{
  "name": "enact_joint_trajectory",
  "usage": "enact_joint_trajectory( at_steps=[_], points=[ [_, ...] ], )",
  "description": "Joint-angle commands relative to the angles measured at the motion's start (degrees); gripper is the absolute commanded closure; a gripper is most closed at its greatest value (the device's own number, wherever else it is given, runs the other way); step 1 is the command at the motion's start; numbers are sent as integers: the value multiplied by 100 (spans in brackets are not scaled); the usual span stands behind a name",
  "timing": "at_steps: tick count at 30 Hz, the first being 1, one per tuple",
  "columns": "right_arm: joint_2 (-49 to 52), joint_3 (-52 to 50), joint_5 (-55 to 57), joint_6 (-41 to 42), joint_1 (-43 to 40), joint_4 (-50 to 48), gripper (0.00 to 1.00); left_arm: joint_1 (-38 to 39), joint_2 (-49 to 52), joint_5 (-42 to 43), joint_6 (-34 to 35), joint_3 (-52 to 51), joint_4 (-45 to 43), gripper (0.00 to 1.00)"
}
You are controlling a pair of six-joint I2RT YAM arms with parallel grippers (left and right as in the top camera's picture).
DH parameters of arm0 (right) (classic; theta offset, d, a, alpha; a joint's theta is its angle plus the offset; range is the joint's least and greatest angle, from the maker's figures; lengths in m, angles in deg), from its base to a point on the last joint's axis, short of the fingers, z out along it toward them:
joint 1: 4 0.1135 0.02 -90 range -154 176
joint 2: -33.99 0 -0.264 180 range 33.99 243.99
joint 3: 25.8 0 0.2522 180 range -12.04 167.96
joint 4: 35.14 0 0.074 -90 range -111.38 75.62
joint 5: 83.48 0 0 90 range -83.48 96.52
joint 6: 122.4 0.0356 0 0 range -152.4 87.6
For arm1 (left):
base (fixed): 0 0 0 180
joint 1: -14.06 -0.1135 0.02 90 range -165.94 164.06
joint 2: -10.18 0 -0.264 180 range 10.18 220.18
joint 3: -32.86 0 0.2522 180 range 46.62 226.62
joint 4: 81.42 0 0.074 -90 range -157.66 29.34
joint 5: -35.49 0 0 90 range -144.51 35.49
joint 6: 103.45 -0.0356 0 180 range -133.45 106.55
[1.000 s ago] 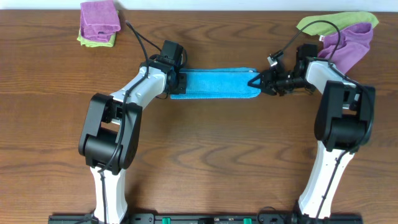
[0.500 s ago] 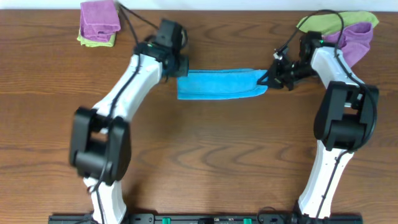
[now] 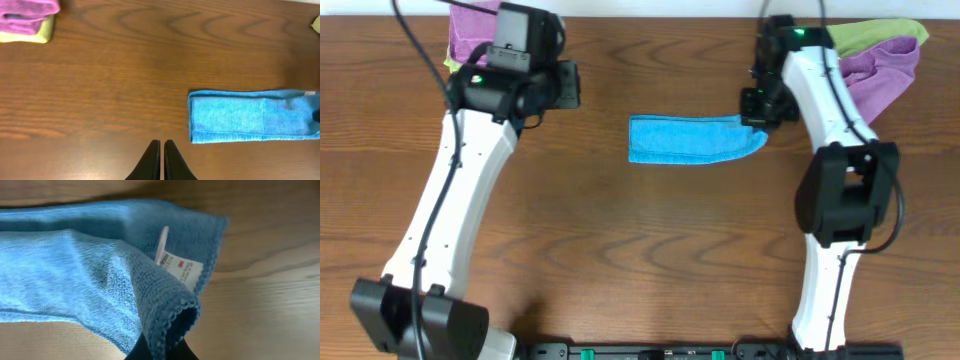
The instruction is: Fold the cloth
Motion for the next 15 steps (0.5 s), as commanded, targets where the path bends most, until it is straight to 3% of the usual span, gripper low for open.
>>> enact_joint_trajectory(
  at_steps=[1, 8, 15],
  points=[
    [-267, 197, 1075, 142, 520, 26, 98, -205, -389, 103, 66, 50, 103, 94],
    [-227, 190, 1355, 74, 1399, -210, 98, -785, -1185, 778, 66, 50, 144, 94],
    [57, 181, 1360, -59, 1853, -400, 99, -1029, -1853, 780, -44, 50, 564, 94]
  ],
)
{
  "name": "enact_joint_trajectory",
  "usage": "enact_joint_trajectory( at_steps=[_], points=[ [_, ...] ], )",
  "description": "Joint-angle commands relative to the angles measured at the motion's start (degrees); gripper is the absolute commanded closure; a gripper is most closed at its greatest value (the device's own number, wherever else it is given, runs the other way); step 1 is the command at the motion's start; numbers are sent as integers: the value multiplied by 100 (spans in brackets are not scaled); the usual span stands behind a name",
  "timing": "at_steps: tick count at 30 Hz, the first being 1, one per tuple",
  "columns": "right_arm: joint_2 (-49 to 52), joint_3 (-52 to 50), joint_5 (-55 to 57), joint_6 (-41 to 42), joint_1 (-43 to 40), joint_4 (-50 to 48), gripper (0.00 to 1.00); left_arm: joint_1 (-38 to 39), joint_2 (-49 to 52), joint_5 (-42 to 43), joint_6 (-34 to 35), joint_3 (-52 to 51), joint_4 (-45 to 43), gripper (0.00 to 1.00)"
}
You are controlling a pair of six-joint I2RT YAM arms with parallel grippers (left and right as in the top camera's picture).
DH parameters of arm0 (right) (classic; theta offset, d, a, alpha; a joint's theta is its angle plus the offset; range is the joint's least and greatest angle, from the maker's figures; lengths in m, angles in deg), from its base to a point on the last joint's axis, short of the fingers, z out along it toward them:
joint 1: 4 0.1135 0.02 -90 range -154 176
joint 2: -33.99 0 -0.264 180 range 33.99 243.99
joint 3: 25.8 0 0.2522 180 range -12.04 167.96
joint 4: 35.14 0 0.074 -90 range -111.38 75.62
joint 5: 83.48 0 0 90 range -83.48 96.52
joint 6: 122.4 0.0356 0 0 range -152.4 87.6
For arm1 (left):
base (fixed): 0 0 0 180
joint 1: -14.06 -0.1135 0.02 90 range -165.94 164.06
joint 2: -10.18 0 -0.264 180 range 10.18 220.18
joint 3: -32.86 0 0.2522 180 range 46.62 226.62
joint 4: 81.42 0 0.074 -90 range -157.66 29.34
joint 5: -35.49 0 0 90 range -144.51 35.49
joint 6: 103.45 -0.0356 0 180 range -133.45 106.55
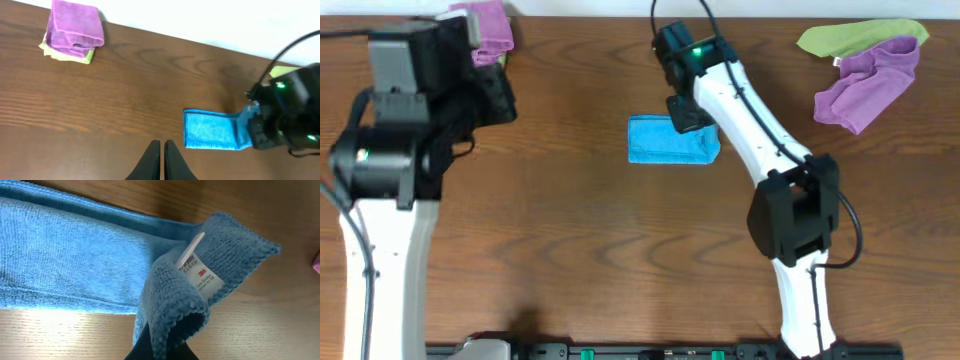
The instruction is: Fold the cloth
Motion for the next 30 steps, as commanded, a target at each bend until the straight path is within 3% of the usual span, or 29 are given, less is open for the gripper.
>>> enact_joint_trajectory(
  at_steps=[1, 30],
  points=[
    [210, 66, 151, -87, 140, -50, 98, -20, -203, 129, -37, 48, 94, 94],
    [527, 66, -286, -813, 966, -789, 99, -20, -431, 125, -81, 48, 164, 93]
  ],
)
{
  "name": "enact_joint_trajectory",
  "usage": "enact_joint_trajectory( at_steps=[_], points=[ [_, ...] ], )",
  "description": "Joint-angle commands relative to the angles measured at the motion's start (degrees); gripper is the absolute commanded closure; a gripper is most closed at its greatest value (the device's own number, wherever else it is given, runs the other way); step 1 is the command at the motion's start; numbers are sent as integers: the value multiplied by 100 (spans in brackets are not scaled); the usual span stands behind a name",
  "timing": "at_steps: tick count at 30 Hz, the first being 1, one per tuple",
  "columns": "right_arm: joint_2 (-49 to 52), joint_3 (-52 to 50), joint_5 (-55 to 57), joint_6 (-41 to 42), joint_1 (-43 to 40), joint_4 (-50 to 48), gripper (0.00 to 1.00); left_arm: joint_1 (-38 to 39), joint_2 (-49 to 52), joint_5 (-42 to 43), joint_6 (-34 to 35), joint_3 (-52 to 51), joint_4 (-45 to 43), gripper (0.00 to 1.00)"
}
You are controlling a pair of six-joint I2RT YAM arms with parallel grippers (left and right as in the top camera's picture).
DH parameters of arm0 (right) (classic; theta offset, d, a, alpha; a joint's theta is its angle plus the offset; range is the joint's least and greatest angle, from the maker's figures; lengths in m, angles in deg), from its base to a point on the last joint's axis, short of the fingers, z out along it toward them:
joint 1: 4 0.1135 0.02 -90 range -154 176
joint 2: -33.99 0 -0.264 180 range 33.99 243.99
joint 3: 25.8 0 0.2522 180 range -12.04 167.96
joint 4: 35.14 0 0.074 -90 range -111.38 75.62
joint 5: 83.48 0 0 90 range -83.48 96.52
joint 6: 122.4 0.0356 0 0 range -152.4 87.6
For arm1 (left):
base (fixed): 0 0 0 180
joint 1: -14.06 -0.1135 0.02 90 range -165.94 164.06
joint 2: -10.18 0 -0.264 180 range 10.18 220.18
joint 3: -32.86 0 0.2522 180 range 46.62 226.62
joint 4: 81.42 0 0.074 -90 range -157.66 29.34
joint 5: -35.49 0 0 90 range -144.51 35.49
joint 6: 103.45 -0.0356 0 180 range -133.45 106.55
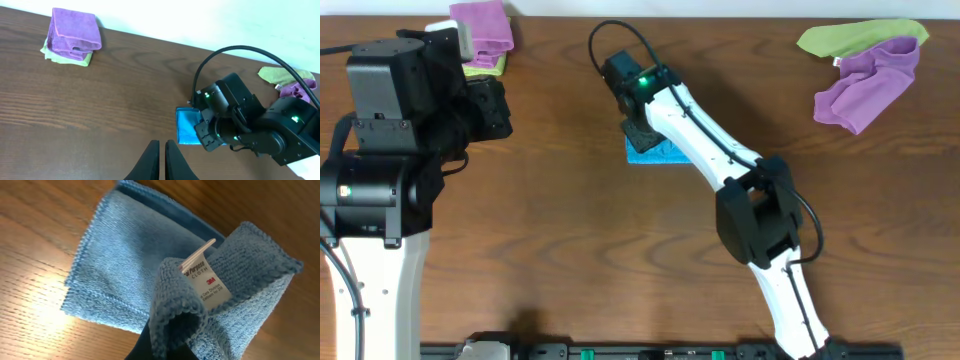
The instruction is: Fold the cloth
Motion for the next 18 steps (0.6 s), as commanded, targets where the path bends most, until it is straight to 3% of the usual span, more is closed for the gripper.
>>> enact_joint_trajectory(
  at_steps=[1, 6, 12, 18],
  points=[
    [7, 68, -79, -127, 66, -46, 99, -20, -28, 42, -66, 48, -2, 93],
    [9, 66, -422, -127, 66, -109, 98, -20, -28, 42, -66, 48, -4, 90],
    [9, 66, -1755, -127, 66, -378, 60, -20, -28, 17, -114, 48, -96, 87],
    [7, 70, -1832, -155, 17, -378, 54, -24, 26, -55, -195, 46, -116, 85]
  ],
)
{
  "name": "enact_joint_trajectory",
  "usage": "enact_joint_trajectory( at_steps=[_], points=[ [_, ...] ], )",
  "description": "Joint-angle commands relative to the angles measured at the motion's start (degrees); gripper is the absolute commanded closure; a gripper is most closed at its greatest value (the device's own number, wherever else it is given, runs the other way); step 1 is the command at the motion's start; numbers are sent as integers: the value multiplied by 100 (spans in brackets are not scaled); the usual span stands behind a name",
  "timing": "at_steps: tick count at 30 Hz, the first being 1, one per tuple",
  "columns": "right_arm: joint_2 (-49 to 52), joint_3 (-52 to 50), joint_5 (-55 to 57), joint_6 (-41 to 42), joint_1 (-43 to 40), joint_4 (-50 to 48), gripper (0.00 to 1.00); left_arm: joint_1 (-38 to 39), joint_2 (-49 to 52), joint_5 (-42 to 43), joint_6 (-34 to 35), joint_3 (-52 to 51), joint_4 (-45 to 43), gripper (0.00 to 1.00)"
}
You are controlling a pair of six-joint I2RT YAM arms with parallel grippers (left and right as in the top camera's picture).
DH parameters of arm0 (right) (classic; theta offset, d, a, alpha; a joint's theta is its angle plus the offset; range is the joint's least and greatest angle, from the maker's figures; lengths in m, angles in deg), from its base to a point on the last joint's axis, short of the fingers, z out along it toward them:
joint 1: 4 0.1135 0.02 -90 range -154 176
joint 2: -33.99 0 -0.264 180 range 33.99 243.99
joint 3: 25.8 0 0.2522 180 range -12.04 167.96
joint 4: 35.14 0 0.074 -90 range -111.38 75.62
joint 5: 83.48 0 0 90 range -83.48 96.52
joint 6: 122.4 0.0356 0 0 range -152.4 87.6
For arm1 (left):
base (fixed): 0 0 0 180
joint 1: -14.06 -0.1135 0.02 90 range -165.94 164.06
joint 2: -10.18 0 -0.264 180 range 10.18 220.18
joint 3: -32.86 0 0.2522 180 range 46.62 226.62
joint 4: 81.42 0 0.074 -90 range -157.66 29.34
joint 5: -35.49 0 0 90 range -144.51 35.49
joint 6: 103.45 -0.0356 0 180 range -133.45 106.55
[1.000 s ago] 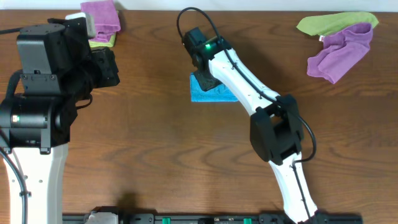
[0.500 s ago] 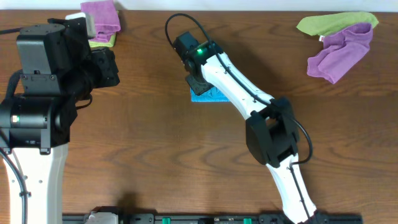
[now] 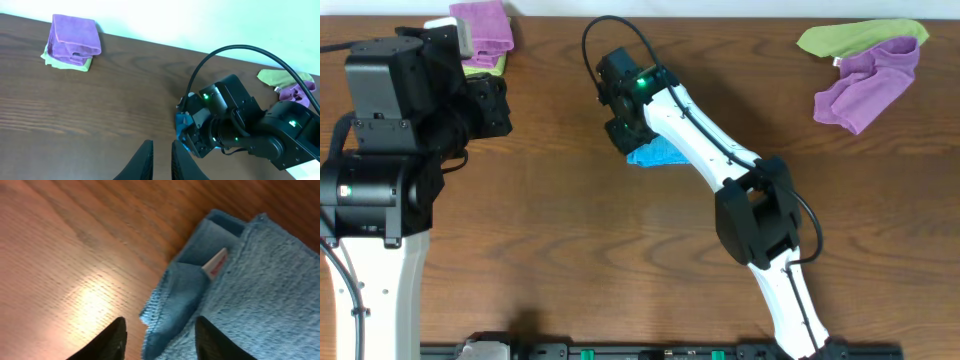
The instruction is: Fold the cloth
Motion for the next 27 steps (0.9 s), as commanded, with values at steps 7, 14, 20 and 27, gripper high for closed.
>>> enact_joint_trajectory(
  at_steps=[7, 14, 20, 27],
  points=[
    [-120, 352, -192, -24, -232, 348, 48, -24, 647, -70, -146, -9, 4, 84],
    [-326, 638, -229, 22, -933, 680, 59, -22, 1867, 717, -149, -59, -37, 77],
    [-326, 610, -610, 131, -1521, 717, 99, -11, 3080, 1641, -144, -76, -297, 66],
    [-280, 463, -608, 129, -1788, 634, 99, 197, 4339, 2765, -44, -76, -962, 59]
  ],
)
